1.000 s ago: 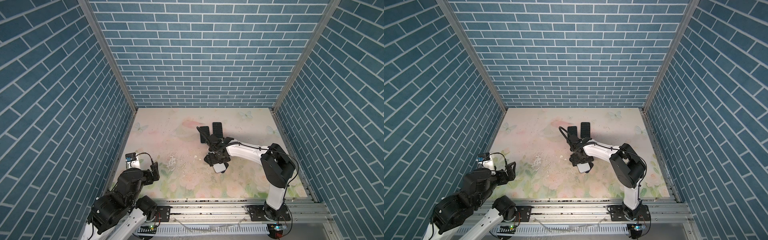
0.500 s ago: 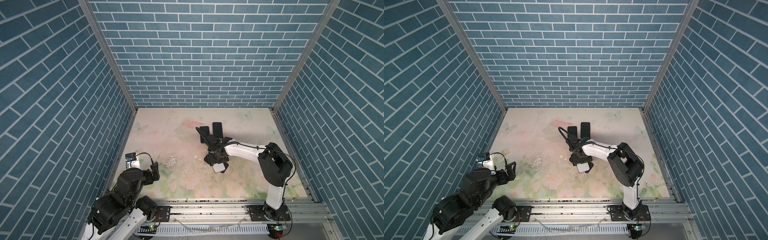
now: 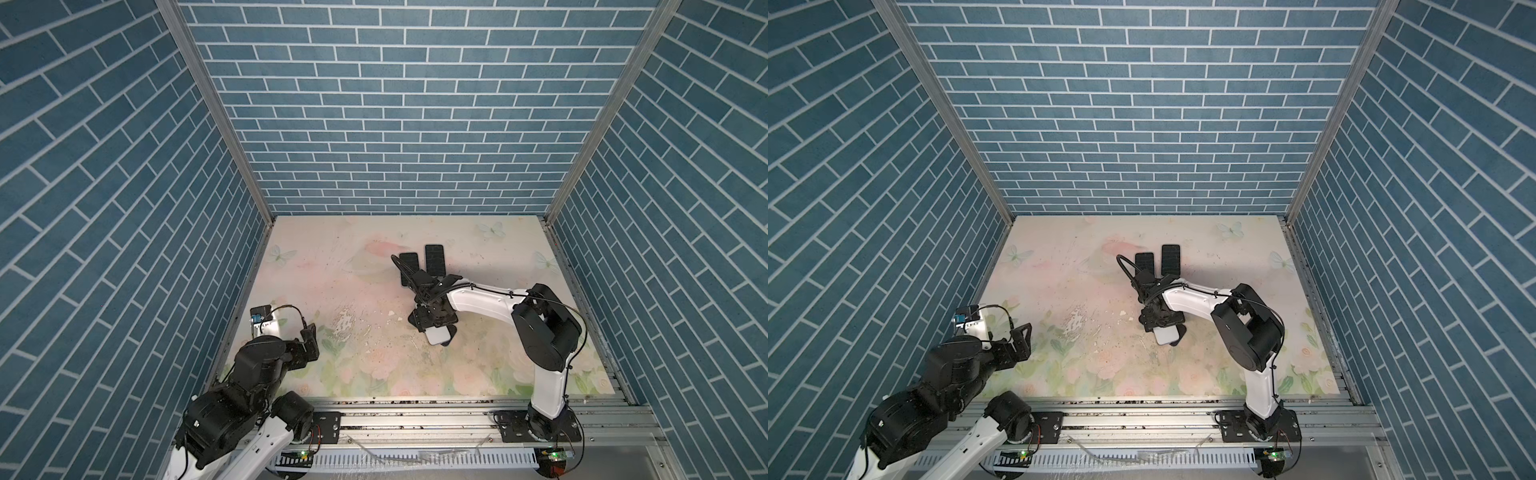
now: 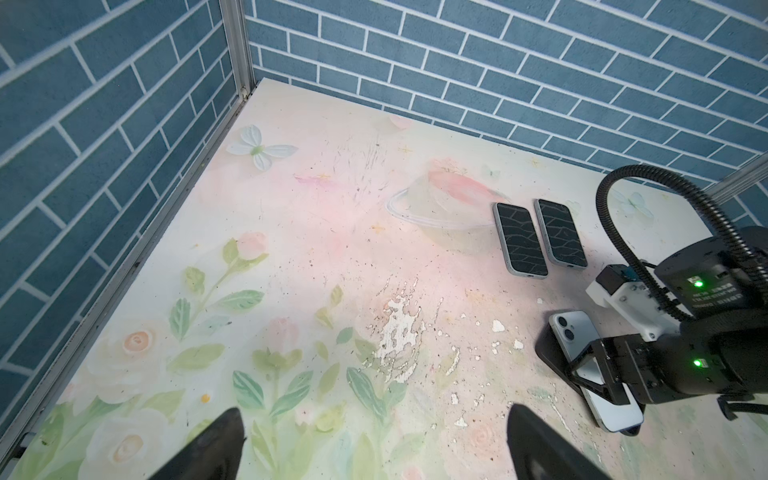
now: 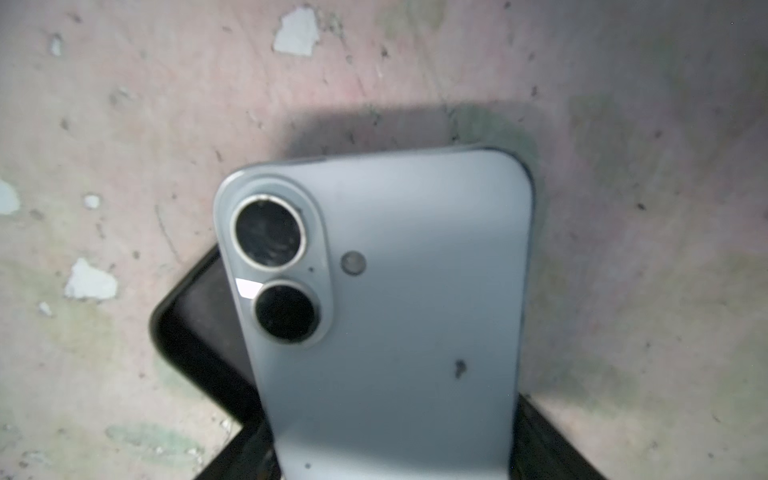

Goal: Put the phone into the phone case

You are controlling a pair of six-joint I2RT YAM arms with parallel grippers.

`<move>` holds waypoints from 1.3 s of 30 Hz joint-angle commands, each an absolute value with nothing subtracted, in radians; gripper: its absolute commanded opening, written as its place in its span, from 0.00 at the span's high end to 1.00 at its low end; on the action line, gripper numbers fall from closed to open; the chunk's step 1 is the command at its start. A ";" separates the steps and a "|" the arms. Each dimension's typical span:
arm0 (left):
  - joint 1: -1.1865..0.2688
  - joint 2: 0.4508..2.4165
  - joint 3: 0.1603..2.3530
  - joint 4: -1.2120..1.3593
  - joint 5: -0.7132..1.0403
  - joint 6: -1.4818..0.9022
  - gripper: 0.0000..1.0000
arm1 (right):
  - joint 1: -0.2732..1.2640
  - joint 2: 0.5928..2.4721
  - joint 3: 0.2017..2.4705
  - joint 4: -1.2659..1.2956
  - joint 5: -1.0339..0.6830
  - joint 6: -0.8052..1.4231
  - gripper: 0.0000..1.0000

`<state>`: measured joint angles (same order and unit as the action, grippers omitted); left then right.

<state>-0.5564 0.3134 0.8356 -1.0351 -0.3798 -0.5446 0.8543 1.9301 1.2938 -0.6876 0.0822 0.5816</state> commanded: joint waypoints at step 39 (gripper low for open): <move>-1.097 0.554 0.642 -0.287 0.152 1.149 0.01 | 0.858 1.148 1.017 -0.846 -0.486 0.216 0.49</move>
